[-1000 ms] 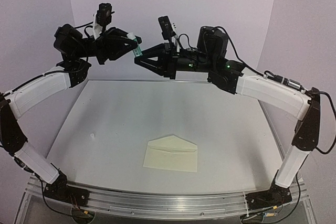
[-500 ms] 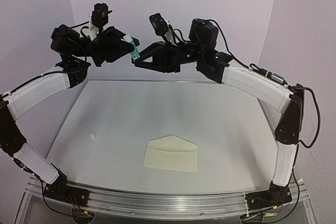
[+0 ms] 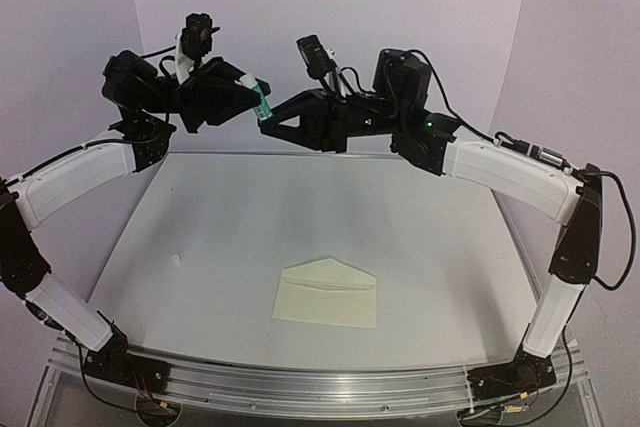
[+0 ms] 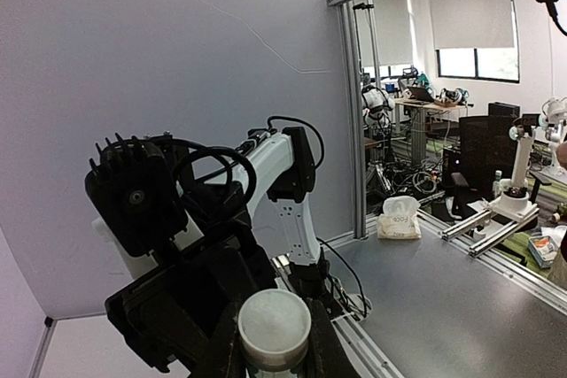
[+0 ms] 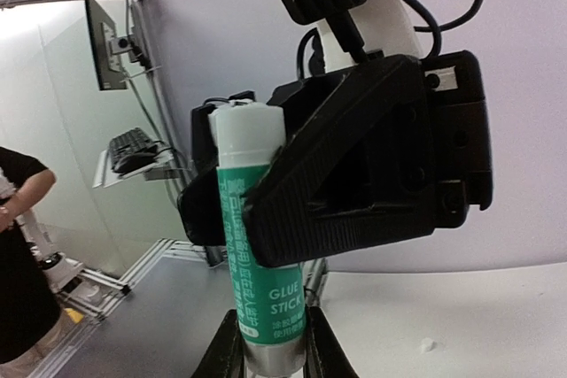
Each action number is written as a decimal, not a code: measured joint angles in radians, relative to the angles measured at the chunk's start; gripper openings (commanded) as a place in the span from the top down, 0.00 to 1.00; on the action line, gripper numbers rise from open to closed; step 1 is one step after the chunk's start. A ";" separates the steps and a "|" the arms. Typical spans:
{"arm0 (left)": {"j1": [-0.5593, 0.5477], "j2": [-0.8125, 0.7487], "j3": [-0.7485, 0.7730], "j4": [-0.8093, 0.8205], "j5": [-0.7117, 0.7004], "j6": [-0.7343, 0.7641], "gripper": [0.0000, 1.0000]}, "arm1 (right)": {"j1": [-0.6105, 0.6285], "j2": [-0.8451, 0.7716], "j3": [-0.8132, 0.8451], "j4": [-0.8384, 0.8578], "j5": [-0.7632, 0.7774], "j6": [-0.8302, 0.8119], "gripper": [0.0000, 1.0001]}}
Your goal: Place the letter into the envelope and seal it
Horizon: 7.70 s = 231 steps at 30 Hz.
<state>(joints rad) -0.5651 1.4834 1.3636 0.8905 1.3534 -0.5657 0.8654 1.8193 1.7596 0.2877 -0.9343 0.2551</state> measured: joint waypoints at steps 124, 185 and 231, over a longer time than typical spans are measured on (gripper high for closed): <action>0.002 -0.024 -0.006 0.089 0.035 0.041 1.00 | -0.029 0.187 0.199 0.230 -0.314 0.348 1.00; 0.047 -0.040 0.005 -0.337 -0.153 0.150 1.00 | 0.335 -0.120 -0.178 0.026 1.405 -0.729 0.66; 0.041 -0.031 -0.019 -0.127 -0.068 0.112 1.00 | -0.026 0.084 0.159 -0.179 -0.031 -0.034 1.00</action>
<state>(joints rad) -0.5241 1.4526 1.3451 0.7633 1.2852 -0.4542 0.8394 1.9033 1.9185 0.1085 -0.9650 0.2207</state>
